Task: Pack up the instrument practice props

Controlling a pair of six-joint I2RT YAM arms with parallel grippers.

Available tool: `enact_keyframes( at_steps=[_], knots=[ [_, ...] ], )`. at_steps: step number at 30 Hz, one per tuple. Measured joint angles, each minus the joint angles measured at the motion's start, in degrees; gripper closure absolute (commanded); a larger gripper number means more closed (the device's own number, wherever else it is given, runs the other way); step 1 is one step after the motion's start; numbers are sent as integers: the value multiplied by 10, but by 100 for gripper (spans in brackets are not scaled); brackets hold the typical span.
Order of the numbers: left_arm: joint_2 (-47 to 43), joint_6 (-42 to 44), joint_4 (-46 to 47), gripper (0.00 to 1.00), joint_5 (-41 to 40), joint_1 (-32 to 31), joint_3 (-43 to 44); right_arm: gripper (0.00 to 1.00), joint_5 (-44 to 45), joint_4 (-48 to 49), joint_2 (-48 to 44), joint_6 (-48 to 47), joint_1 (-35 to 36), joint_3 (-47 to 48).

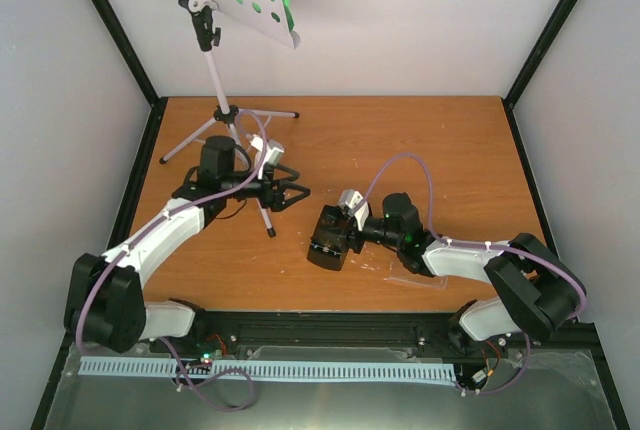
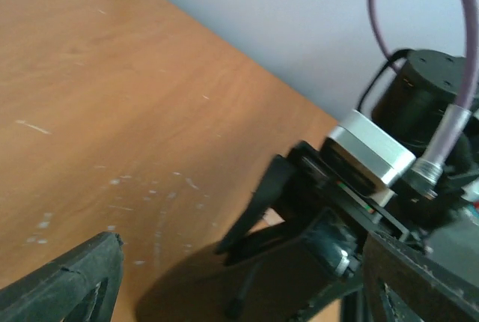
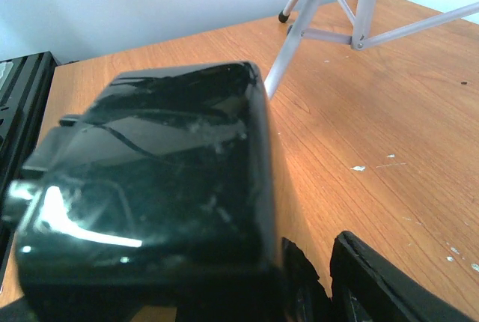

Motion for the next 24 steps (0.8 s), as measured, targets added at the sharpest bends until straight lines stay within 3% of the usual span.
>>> enact_keyframes(
  at_steps=[10, 24],
  knots=[
    [52, 1, 5, 26, 82, -72, 0, 35, 0, 0, 0, 5, -1, 0],
    [58, 0, 7, 29, 120, -80, 0, 32, 2, -18, 7, 11, -2, 17]
  ],
)
